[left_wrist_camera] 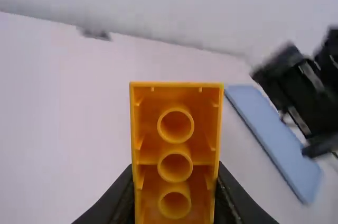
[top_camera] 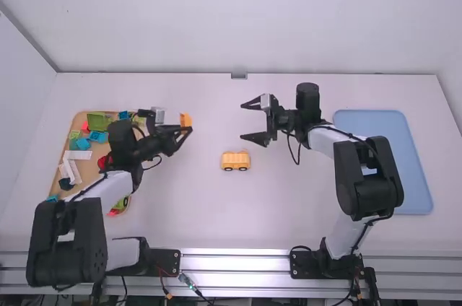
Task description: Assemble lego blocks to make yellow taxi
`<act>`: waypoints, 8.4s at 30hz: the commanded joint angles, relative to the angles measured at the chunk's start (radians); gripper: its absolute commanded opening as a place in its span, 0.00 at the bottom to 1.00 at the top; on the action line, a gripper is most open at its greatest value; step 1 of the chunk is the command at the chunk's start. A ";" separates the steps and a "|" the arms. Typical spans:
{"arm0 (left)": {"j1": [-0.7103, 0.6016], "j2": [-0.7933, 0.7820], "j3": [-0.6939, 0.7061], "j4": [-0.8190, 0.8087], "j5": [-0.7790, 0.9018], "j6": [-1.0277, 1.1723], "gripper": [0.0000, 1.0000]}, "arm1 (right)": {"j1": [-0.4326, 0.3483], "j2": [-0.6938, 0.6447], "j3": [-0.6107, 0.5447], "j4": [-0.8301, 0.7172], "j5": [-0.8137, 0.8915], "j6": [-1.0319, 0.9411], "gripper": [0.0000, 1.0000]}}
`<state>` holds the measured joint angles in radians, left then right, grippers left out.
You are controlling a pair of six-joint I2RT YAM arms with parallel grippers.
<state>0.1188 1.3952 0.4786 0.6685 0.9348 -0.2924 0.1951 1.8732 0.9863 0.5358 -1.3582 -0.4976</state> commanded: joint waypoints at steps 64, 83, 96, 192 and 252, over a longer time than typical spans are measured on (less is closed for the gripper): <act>-0.237 0.308 0.367 0.358 0.302 0.073 0.99 | 0.099 -0.009 0.002 0.694 0.026 0.995 0.04; -0.150 0.308 0.259 0.058 -0.132 0.212 0.99 | -0.040 -0.040 0.218 -0.820 0.954 0.145 0.00; -0.100 0.308 0.259 -0.003 -0.115 0.257 0.99 | 0.172 -0.038 0.261 -1.239 1.289 -0.402 0.00; -0.214 0.518 0.305 -0.312 0.296 1.277 0.99 | -0.148 0.003 -0.198 -0.570 0.396 -0.615 0.99; -0.224 0.572 0.341 -0.297 0.307 1.250 0.99 | -0.194 0.214 -0.253 -0.296 0.312 -0.654 0.33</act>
<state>-0.0967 1.9560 0.8078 0.3752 1.2118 0.9619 -0.0040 2.0701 0.7410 0.2432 -1.0401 -1.1542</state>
